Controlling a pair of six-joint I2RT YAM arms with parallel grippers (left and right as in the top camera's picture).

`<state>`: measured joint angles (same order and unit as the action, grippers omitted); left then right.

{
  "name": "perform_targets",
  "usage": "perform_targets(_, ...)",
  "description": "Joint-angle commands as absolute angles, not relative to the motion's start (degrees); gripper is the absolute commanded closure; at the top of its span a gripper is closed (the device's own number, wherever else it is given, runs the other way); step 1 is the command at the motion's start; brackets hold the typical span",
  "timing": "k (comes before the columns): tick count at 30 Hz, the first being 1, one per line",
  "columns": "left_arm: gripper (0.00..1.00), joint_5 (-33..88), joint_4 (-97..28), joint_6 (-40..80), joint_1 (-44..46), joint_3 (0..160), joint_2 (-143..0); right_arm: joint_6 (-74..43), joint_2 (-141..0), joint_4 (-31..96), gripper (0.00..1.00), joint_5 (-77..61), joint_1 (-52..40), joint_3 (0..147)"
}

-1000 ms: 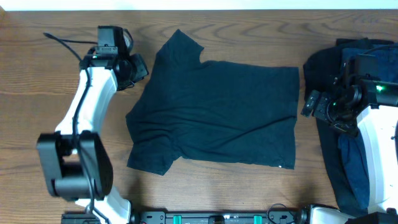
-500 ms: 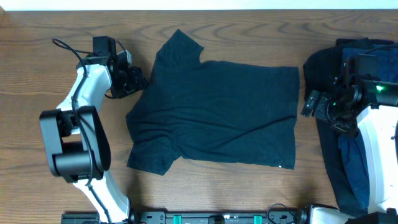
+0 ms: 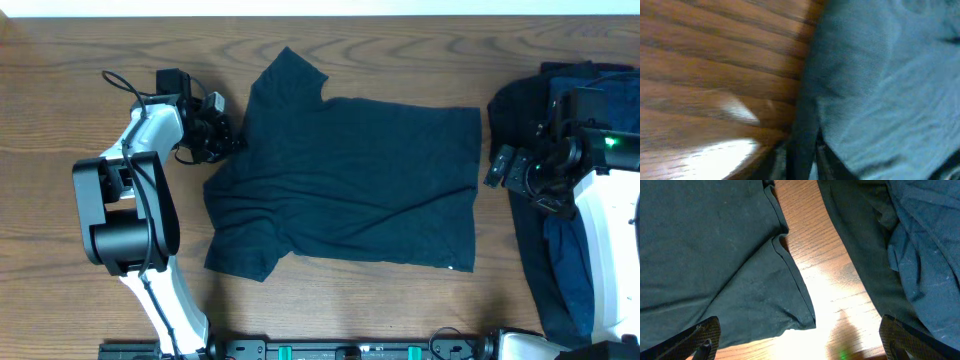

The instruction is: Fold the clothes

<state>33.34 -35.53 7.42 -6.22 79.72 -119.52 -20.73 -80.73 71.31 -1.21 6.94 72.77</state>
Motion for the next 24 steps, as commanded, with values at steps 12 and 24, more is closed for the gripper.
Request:
perform_targets(12,0.92,31.38,-37.54,7.11,-2.07,80.93,-113.36,-20.08,-80.68,71.37,0.01,-0.40,7.33,73.08)
perform_targets(24,0.74,14.63,-40.18,7.79,13.82,80.01,-113.51,-20.08,-80.68,71.37,0.01,-0.40,7.33,73.08)
